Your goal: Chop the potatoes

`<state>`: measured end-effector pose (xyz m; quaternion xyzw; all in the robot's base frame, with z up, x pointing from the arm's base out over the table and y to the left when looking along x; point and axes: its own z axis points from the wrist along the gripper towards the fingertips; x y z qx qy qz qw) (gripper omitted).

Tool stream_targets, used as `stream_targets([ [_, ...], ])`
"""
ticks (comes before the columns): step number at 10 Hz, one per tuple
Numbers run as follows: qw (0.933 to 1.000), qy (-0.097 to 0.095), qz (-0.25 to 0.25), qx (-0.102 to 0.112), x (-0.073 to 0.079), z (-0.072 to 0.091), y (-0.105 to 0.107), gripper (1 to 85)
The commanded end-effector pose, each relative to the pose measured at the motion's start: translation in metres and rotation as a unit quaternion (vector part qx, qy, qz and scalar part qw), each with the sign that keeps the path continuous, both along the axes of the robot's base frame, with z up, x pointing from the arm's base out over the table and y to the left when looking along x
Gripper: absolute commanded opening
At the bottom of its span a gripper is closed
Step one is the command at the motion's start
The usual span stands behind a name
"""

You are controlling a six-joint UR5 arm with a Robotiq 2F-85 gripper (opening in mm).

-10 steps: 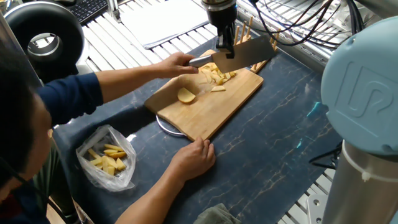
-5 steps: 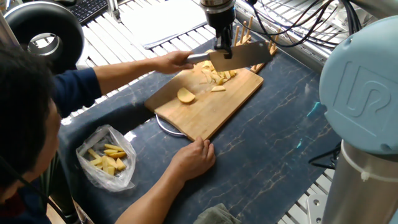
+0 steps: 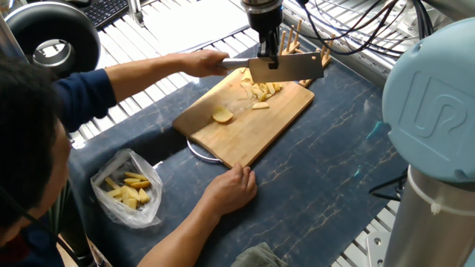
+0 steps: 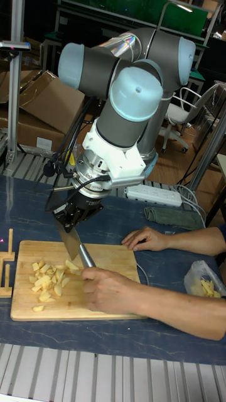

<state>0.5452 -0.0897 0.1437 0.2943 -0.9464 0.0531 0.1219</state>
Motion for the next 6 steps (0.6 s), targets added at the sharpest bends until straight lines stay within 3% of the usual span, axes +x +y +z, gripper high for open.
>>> stream_targets([
  [1,0.9995,-0.012,-0.015,0.024,0.004,0.0,0.011,1.0],
  [3,0.9979,-0.042,-0.03,0.039,0.018,0.002,0.022,1.0],
  [6,0.9931,-0.09,-0.063,0.043,0.04,0.021,0.041,1.0],
])
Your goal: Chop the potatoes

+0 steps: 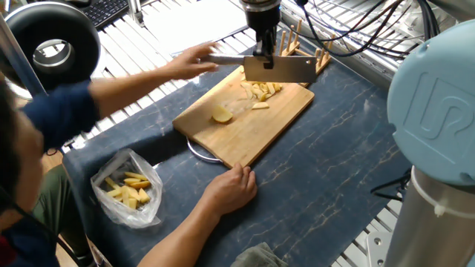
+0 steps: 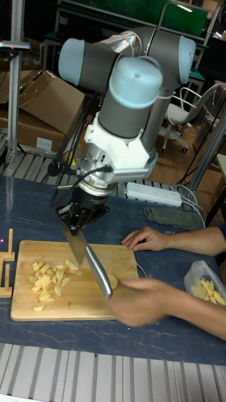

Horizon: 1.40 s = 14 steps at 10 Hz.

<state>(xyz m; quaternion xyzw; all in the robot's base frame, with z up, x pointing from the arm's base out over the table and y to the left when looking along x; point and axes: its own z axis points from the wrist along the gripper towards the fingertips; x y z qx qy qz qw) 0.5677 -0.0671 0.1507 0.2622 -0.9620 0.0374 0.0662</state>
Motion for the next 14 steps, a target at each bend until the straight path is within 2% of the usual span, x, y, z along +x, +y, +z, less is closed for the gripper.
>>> stream_targets([
  [1,0.9956,-0.06,-0.063,0.036,0.028,0.024,0.04,1.0],
  [2,0.9914,-0.077,-0.091,0.053,0.038,0.029,0.057,1.0],
  [3,0.9867,-0.104,-0.108,0.062,0.053,0.031,0.066,1.0],
  [4,0.9826,-0.119,-0.123,0.071,0.064,0.028,0.073,1.0],
  [6,0.9748,-0.148,-0.15,0.074,0.084,0.012,0.088,1.0],
  [7,0.969,-0.158,-0.17,0.085,0.092,0.009,0.097,1.0],
  [8,0.9642,-0.156,-0.187,0.104,0.094,0.008,0.11,1.0],
  [9,0.965,-0.159,-0.181,0.103,0.093,0.007,0.115,1.0],
  [11,0.9662,-0.173,-0.172,0.083,0.098,0.006,0.103,1.0],
  [13,0.968,-0.162,-0.171,0.085,0.092,0.002,0.105,1.0],
  [14,0.9665,-0.159,-0.182,0.087,0.087,-0.001,0.113,1.0],
])
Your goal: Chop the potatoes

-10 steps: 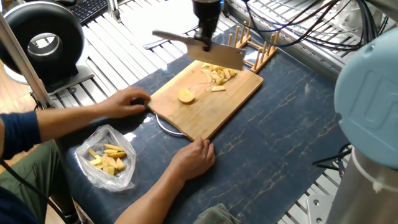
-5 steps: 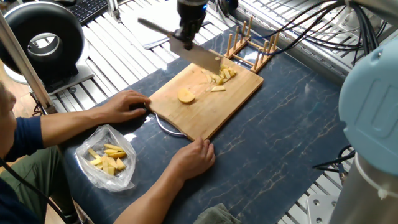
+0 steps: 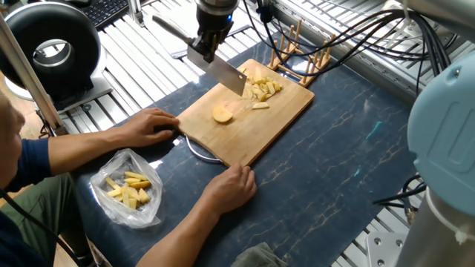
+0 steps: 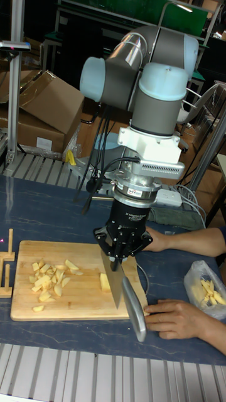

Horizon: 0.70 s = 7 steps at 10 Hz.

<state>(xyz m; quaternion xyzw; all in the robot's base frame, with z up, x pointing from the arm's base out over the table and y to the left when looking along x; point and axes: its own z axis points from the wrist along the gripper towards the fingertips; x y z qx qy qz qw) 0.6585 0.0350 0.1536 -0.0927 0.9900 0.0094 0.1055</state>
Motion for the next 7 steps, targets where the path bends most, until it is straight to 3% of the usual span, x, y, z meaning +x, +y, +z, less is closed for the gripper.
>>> stream_targets([
  [1,0.9996,0.0,-0.025,0.012,-0.006,-0.007,0.019,1.0],
  [4,1.0,0.005,-0.003,0.004,-0.012,-0.02,0.012,1.0],
  [5,0.9996,0.025,0.007,-0.009,-0.023,-0.022,0.002,1.0],
  [7,0.995,0.096,0.0,-0.029,-0.058,-0.033,-0.012,1.0],
])
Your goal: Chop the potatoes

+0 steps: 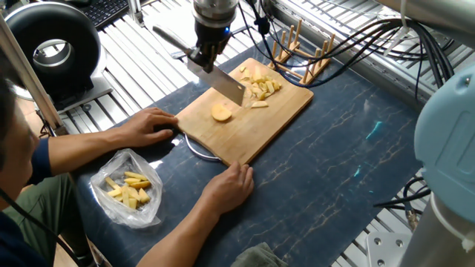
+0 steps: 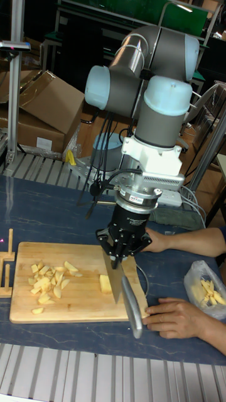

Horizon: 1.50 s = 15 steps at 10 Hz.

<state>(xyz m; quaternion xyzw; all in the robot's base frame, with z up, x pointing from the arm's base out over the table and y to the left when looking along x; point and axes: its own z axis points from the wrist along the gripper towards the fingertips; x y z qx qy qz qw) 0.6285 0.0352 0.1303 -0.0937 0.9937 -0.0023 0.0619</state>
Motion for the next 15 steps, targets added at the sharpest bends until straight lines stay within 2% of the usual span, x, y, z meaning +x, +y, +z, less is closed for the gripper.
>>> stream_targets([
  [1,0.9982,0.058,-0.004,-0.017,-0.032,-0.015,-0.019,1.0],
  [3,0.9987,0.05,-0.006,0.007,-0.031,-0.02,-0.012,1.0],
  [5,0.9991,0.043,0.0,0.005,-0.025,-0.018,-0.004,1.0],
  [8,0.999,0.023,0.038,-0.009,-0.014,-0.017,-0.013,1.0],
  [9,0.9992,0.02,0.035,0.004,-0.012,-0.02,-0.006,1.0],
  [10,0.9994,0.005,0.034,0.006,-0.004,-0.023,-0.004,1.0],
  [11,0.9993,0.006,0.031,0.022,-0.004,-0.027,0.005,1.0],
  [12,0.9991,0.004,0.034,0.027,-0.002,-0.032,0.011,1.0],
  [13,0.9993,0.005,0.035,0.007,-0.003,-0.034,0.006,1.0],
  [15,0.9992,0.007,0.041,0.0,-0.005,-0.037,0.003,1.0],
])
